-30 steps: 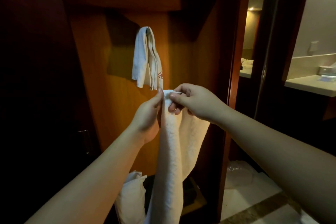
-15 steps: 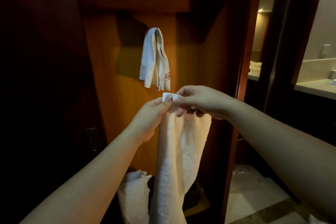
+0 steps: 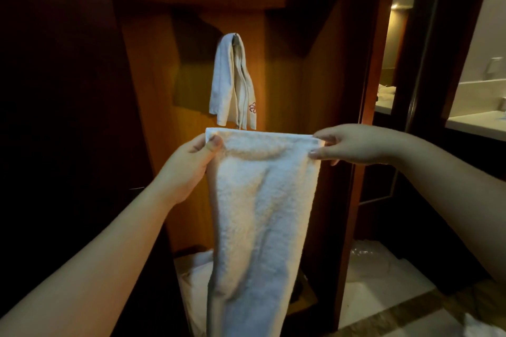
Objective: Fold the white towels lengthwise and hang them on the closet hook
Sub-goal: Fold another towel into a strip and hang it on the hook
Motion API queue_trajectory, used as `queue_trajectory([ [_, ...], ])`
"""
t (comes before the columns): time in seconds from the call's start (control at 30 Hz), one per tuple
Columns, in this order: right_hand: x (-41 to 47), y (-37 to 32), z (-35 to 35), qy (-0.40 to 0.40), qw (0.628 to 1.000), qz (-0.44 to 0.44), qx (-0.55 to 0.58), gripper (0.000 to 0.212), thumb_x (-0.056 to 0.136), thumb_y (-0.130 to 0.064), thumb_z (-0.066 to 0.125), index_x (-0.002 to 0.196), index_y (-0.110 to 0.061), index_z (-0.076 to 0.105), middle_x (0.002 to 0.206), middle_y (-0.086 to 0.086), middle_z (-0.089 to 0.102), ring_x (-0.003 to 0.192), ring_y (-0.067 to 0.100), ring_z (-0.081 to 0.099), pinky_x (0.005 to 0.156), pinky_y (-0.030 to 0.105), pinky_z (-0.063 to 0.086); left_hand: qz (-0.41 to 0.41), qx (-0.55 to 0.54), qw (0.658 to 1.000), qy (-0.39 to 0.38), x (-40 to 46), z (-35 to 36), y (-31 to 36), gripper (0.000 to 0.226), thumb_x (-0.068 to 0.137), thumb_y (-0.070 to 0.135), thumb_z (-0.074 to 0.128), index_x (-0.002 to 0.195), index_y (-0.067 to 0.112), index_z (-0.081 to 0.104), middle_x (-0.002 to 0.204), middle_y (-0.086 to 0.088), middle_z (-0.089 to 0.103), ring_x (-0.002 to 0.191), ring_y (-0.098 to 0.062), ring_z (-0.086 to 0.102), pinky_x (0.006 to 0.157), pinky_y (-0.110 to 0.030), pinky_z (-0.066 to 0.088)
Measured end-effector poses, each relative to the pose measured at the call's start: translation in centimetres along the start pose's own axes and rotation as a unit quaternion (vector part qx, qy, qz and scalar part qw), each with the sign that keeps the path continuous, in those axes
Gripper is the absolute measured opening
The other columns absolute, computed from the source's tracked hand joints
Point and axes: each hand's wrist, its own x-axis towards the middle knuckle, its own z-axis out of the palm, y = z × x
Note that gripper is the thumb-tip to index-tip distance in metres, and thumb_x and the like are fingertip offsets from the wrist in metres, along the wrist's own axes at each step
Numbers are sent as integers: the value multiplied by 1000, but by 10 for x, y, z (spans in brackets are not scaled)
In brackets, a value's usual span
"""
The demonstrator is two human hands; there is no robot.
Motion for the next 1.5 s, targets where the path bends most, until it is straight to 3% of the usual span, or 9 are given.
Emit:
queue_trajectory([
  [0.17, -2, 5, 39, 135, 985, -35, 104, 8, 94, -32, 66, 89, -37, 62, 90, -11, 66, 80, -2, 62, 71, 25, 47, -23, 34, 999, 10, -5, -2, -19, 32, 91, 56, 57, 112, 38, 72, 117, 3, 73, 109, -15, 69, 91, -35, 52],
  [0.3, 3, 9, 63, 256, 920, -57, 291, 29, 95, -22, 66, 111, -43, 57, 99, -19, 70, 90, -3, 67, 78, 19, 54, -8, -1, 1000, 25, -6, 4, -17, 43, 82, 68, 65, 112, 39, 72, 116, 3, 73, 107, -15, 70, 80, -24, 56],
  [0.4, 10, 7, 85, 308, 888, 3, 342, 8, 99, -29, 60, 102, -23, 65, 93, -2, 73, 87, 15, 71, 81, 35, 56, -9, 19, 999, 47, -7, 13, -22, 49, 73, 79, 63, 108, 46, 71, 112, 7, 74, 103, -14, 71, 83, -32, 56],
  [0.47, 11, 6, 92, 347, 867, -4, 358, 22, 100, -39, 56, 96, -19, 63, 89, 4, 70, 81, 20, 69, 71, 30, 55, -3, 20, 998, 61, -9, 17, -27, 46, 76, 79, 60, 107, 47, 71, 112, 8, 74, 103, -14, 71, 87, -39, 57],
  [0.77, 17, -7, 90, 468, 830, -56, 299, 16, 102, -47, 49, 89, -53, 57, 75, -26, 61, 65, -6, 55, 56, 10, 42, 44, 33, 992, 118, -14, 29, -25, 31, 91, 69, 51, 106, 48, 69, 107, 10, 74, 98, -10, 71, 73, -28, 59],
  [0.9, 19, -6, 85, 418, 844, -56, 332, 19, 90, -64, 58, 93, -46, 64, 83, -18, 68, 72, 0, 64, 63, 22, 49, 60, 52, 988, 135, -15, 26, -24, 34, 92, 71, 48, 108, 49, 68, 106, 15, 73, 97, -5, 70, 68, -22, 55],
  [1.07, 21, 8, 79, 132, 836, -54, 530, 77, 56, -57, 91, 117, -15, 70, 117, 12, 73, 106, 28, 72, 81, 34, 60, 35, 43, 994, 96, -13, 23, -23, 28, 91, 65, 52, 104, 48, 70, 107, 10, 74, 101, -14, 71, 81, -38, 56],
  [1.23, 21, 21, 76, 106, 795, -74, 592, 48, 68, -50, 88, 105, -20, 79, 109, 9, 76, 102, 22, 73, 80, 28, 59, 62, 61, 994, 69, -14, 10, -15, 28, 95, 64, 50, 109, 47, 69, 108, 11, 74, 98, -10, 71, 74, -22, 57],
  [1.5, 24, 23, 129, 68, 747, -7, 661, 46, 75, -44, 80, 109, -13, 77, 117, 18, 72, 110, 30, 69, 85, 36, 58, -5, -14, 999, 53, -25, 5, -64, 38, 88, 60, 63, 113, 33, 73, 113, -2, 74, 105, -24, 71, 80, -31, 57],
])
